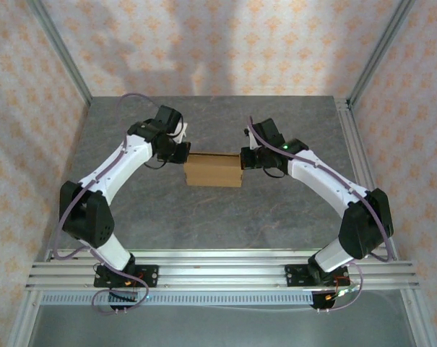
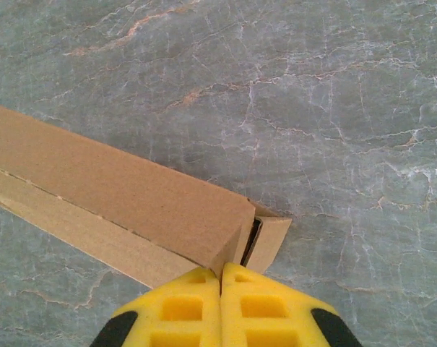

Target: Fold the paper box

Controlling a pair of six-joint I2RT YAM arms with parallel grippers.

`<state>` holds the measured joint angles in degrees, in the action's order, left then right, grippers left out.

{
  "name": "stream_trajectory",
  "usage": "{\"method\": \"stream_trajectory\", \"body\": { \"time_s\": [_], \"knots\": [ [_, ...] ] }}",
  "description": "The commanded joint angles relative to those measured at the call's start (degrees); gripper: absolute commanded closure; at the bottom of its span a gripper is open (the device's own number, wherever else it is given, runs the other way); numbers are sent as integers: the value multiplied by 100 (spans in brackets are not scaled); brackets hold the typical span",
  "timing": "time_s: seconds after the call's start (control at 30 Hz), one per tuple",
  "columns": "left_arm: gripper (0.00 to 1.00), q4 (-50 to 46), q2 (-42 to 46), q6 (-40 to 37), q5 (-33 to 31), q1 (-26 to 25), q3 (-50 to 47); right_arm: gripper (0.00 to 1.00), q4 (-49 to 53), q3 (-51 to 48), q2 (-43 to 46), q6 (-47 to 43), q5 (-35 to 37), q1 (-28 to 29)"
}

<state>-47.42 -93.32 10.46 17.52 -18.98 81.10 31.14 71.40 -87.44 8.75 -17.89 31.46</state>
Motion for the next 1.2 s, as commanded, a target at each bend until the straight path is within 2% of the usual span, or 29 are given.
{"method": "stream_trajectory", "body": {
  "time_s": [0.0, 0.27, 0.3, 0.37, 0.43, 0.53, 0.63, 0.7, 0.77, 0.9, 1.17],
  "knots": [
    [100, 195, 85, 33, 53, -37, -547, 100, -452, -421, 11, -58, -120, 45],
    [100, 494, -35, 11, 52, -44, -903, 100, -1123, -944, 110, -255, -167, 69],
    [100, 511, -37, -9, 18, -53, -929, 97, -1205, -981, 216, -309, -175, 71],
    [100, 502, -66, -68, -89, -61, -943, 85, -1362, -1017, 454, -380, -99, 72],
    [100, 447, -110, -122, -167, -68, -908, 67, -1561, -1094, 740, -408, 11, 70],
    [100, 426, -131, -193, -180, -87, -865, 47, -1865, -1187, 1050, -380, 20, 74],
    [100, 425, -106, -241, -200, -123, -846, 37, -2162, -1248, 1202, -132, 197, 71],
    [100, 432, -62, -281, -192, -140, -871, 31, -2216, -1206, 1157, 290, 655, 71],
    [100, 444, -35, -366, -176, -180, -911, 29, -1871, -929, 919, 676, 1016, 71],
    [100, 469, 22, -433, -240, -270, -996, 30, -1557, -660, 468, 1367, 1249, 69],
    [100, 594, 79, -417, -87, -308, -1092, 33, -2000, -1146, 231, 1763, 892, 75]
  ]
}}
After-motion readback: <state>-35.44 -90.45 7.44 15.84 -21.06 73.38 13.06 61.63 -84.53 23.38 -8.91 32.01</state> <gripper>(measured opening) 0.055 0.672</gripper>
